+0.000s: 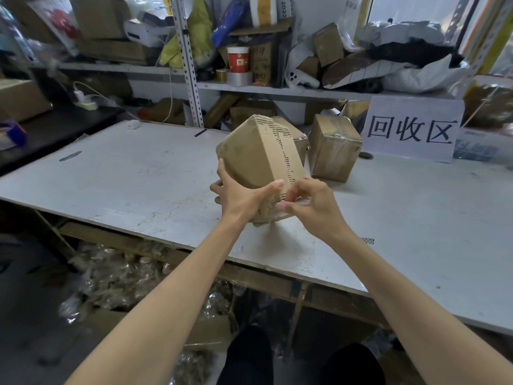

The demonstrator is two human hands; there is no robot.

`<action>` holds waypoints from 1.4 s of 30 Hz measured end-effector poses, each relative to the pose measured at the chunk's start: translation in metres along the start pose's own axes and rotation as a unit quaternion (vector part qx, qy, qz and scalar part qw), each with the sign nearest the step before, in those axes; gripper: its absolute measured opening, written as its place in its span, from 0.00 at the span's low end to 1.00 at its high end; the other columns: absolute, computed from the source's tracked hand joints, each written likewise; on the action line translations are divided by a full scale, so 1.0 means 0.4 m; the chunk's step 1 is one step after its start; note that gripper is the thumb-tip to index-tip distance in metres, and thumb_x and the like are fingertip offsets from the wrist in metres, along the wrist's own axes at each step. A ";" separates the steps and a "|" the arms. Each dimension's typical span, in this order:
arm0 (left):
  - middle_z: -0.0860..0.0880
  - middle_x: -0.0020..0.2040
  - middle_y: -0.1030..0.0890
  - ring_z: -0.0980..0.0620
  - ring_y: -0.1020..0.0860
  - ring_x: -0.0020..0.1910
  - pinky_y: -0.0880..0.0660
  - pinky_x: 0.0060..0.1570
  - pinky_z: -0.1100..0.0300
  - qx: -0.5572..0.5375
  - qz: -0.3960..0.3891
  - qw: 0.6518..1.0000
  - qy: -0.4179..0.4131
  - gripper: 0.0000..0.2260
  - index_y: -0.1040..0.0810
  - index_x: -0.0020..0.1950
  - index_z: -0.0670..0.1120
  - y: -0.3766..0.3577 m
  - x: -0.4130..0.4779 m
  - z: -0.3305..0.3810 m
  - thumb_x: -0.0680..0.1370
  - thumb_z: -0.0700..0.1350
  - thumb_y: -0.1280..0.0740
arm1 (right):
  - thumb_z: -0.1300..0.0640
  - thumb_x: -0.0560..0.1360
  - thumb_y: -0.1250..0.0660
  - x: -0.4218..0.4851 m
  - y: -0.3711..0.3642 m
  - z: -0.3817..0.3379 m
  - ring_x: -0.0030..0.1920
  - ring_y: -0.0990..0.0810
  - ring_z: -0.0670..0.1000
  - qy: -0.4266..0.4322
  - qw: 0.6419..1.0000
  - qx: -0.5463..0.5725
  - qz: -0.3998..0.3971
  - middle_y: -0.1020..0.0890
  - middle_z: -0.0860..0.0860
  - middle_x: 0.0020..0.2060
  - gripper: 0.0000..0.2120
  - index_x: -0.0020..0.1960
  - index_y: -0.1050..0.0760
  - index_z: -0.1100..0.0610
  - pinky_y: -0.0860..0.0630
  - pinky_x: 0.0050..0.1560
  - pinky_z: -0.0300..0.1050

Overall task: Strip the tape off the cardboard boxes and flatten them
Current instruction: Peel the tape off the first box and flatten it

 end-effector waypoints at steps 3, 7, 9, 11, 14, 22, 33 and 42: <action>0.49 0.62 0.39 0.43 0.34 0.67 0.26 0.61 0.46 -0.015 0.000 1.000 0.016 0.60 0.52 0.77 0.61 -0.003 0.005 -0.003 0.53 0.64 0.21 | 0.69 0.65 0.25 -0.005 -0.012 -0.016 0.49 0.29 0.53 0.040 0.999 -0.019 -0.018 0.22 0.54 0.41 0.09 0.36 0.25 0.63 0.32 0.45 0.32; 0.50 0.60 0.39 0.42 0.33 0.68 0.26 0.62 0.42 -0.017 -0.007 0.998 0.052 0.60 0.51 0.77 0.61 -0.010 0.012 -0.008 0.53 0.65 0.21 | 0.70 0.66 0.27 -0.018 -0.008 -0.041 0.48 0.32 0.53 0.106 0.993 -0.060 -0.005 0.22 0.55 0.41 0.08 0.37 0.27 0.66 0.30 0.47 0.40; 0.50 0.59 0.40 0.42 0.33 0.67 0.26 0.62 0.41 -0.013 -0.008 0.998 0.067 0.60 0.50 0.77 0.61 -0.015 0.011 -0.007 0.51 0.66 0.22 | 0.71 0.67 0.27 -0.020 -0.002 -0.056 0.47 0.32 0.53 0.147 0.983 -0.106 0.002 0.22 0.56 0.41 0.08 0.37 0.27 0.66 0.30 0.46 0.45; 0.49 0.59 0.39 0.41 0.33 0.66 0.26 0.61 0.41 -0.007 -0.013 0.996 0.086 0.61 0.50 0.77 0.61 -0.028 0.009 -0.006 0.51 0.67 0.22 | 0.72 0.68 0.29 -0.023 -0.003 -0.075 0.46 0.33 0.53 0.192 0.970 -0.151 -0.003 0.22 0.55 0.40 0.08 0.37 0.28 0.65 0.31 0.45 0.44; 0.45 0.64 0.36 0.42 0.32 0.63 0.26 0.60 0.47 -0.059 0.010 0.989 0.134 0.57 0.46 0.78 0.56 -0.012 0.021 -0.023 0.55 0.64 0.21 | 0.73 0.67 0.31 -0.036 0.007 -0.078 0.45 0.32 0.53 0.223 0.958 -0.181 -0.016 0.23 0.53 0.39 0.08 0.37 0.28 0.64 0.32 0.45 0.42; 0.44 0.67 0.26 0.43 0.25 0.62 0.24 0.61 0.44 -0.134 -0.047 0.983 0.121 0.53 0.37 0.76 0.48 0.015 0.026 -0.031 0.53 0.62 0.25 | 0.63 0.71 0.27 0.003 0.128 0.010 0.41 0.19 0.51 0.067 0.987 -0.098 0.111 0.22 0.54 0.42 0.09 0.43 0.28 0.63 0.19 0.41 0.46; 0.45 0.70 0.32 0.45 0.29 0.66 0.28 0.65 0.45 0.025 -0.075 0.997 0.023 0.47 0.43 0.78 0.52 -0.026 0.048 0.046 0.66 0.53 0.21 | 0.61 0.66 0.22 0.019 0.049 0.043 0.37 0.18 0.55 -0.048 0.994 0.007 0.102 0.20 0.53 0.34 0.13 0.37 0.28 0.59 0.19 0.40 0.56; 0.51 0.63 0.27 0.46 0.27 0.64 0.28 0.65 0.46 -0.005 -0.103 0.994 0.034 0.38 0.38 0.75 0.51 0.006 0.072 0.010 0.70 0.42 0.23 | 0.72 0.64 0.27 0.011 0.160 0.107 0.35 0.18 0.52 -0.085 0.982 0.033 0.166 0.19 0.56 0.34 0.13 0.41 0.27 0.59 0.19 0.41 0.59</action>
Point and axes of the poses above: each hand's wrist, its own x-axis towards the middle knuckle, its own y-axis out of the back of the hand, z = x × y, the point moved 9 cm from there along x, towards the middle knuckle
